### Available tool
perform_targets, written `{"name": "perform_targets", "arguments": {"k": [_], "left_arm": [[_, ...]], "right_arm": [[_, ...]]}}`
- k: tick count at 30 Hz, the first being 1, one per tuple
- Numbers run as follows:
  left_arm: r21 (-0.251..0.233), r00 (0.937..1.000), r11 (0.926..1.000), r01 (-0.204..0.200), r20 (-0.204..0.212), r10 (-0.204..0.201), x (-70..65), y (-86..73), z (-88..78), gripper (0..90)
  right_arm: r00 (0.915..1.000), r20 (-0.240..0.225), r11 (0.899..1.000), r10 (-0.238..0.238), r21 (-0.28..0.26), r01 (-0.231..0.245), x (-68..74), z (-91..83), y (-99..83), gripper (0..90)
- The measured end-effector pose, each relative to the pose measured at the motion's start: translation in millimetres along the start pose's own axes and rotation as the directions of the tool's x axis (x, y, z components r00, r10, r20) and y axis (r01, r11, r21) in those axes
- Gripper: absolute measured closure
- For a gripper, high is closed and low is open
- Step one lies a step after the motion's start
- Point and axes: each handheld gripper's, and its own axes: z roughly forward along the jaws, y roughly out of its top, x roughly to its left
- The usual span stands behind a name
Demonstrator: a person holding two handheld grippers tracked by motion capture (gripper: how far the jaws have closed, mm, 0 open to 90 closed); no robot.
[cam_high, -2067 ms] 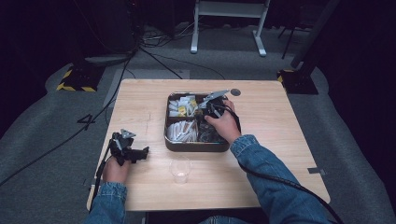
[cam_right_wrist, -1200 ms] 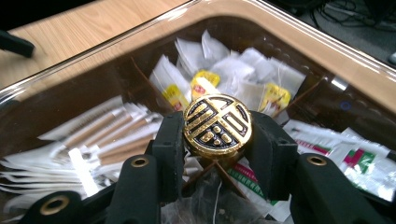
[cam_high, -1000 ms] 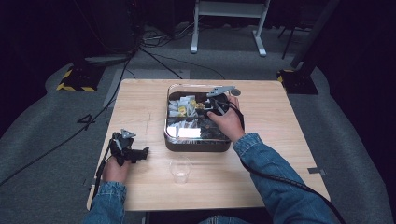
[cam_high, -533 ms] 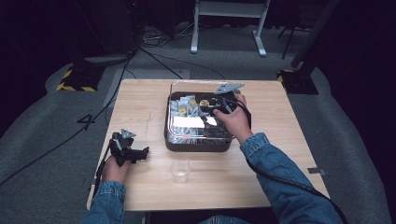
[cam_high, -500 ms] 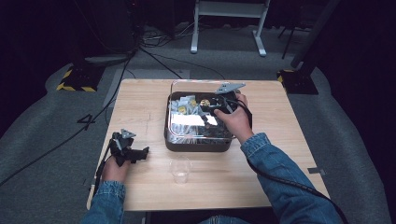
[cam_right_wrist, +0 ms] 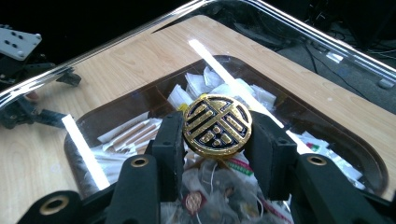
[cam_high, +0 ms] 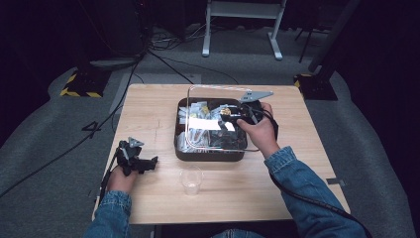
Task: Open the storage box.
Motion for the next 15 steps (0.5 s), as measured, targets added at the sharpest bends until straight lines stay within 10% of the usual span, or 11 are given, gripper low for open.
{"name": "perform_targets", "arguments": {"k": [15], "left_arm": [[-0.002,0.9999,0.9999,-0.013,0.007,0.013,1.8,1.8,1.5,0.0]], "right_arm": [[0.9981,0.061,1.0,0.009,-0.005,-0.008,-20.8,-59.9,-30.0,58.4]]}}
